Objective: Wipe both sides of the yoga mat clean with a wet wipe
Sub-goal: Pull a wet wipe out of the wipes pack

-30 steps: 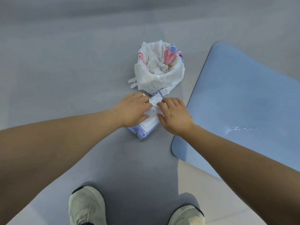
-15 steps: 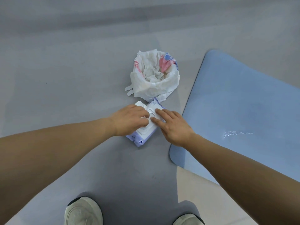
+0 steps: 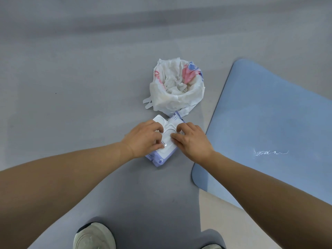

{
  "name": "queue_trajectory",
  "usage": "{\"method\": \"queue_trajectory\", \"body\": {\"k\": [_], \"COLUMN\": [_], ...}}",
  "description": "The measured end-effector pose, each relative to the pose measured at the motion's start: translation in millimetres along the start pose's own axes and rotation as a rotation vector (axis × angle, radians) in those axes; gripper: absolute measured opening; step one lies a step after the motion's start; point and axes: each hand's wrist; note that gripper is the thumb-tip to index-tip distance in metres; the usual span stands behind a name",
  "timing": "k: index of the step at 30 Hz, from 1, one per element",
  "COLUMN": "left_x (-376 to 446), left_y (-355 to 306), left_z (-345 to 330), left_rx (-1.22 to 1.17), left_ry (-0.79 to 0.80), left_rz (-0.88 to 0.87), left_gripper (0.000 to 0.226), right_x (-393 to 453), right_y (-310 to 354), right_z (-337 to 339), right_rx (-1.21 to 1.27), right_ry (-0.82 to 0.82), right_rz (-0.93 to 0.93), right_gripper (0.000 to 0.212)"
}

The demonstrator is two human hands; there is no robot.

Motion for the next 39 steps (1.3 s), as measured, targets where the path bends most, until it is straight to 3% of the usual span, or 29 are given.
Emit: {"method": "queue_trajectory", "body": {"k": [2, 5, 8, 17, 24, 28, 31, 34, 37, 39], "left_x": [-2.2, -6.1, -4.7, 6.7, 7.8, 9.2, 9.4, 8.5, 8.4, 8.8], "left_y": [5.5, 15.2, 18.4, 17.8, 17.3, 16.8, 16.0, 16.4, 17.0, 16.8], "left_z": [-1.9, -3.1, 1.6, 15.8, 17.2, 16.8, 16.3, 15.8, 15.7, 16.1], "left_rx": [-0.002, 0.072, 0.176, 0.232, 0.2, 0.203, 0.186, 0.187, 0.202, 0.211], "left_ry": [0.025, 0.186, 0.368, 0.499, 0.494, 0.48, 0.475, 0.469, 0.469, 0.459], "left_rz": [0.068, 0.122, 0.134, 0.11, 0.116, 0.116, 0.117, 0.118, 0.114, 0.096], "left_gripper": [0.027, 0.062, 0.08, 0.082, 0.08, 0.079, 0.084, 0.087, 0.085, 0.083], "right_x": [0.1, -1.9, -5.4, 2.0, 14.4, 22.1, 27.6, 29.3, 26.9, 26.5], "right_y": [0.3, 2.9, 9.1, 31.0, 25.7, 24.3, 28.7, 30.9, 28.0, 26.3], "right_z": [-0.2, -3.6, -5.6, -2.5, -1.2, -2.2, 3.3, 6.4, 4.9, 3.2], "right_rx": [0.002, -0.002, 0.019, 0.148, 0.065, -0.081, -0.105, -0.093, -0.086, -0.046], "right_ry": [-0.016, -0.021, -0.012, -0.013, 0.012, 0.108, 0.09, 0.067, 0.119, 0.159], "right_rz": [-0.006, 0.015, -0.014, -0.32, -0.091, 0.078, 0.192, 0.241, 0.226, 0.19], "right_gripper": [0.025, 0.017, 0.017, 0.013, 0.002, 0.011, 0.014, 0.032, 0.009, 0.014]}}
Point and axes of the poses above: each hand's wrist, its own x-axis towards the middle knuckle, its own z-axis out of the back of the hand, y = z × x, and after that the axes turned 6 degrees about -y, right-handed
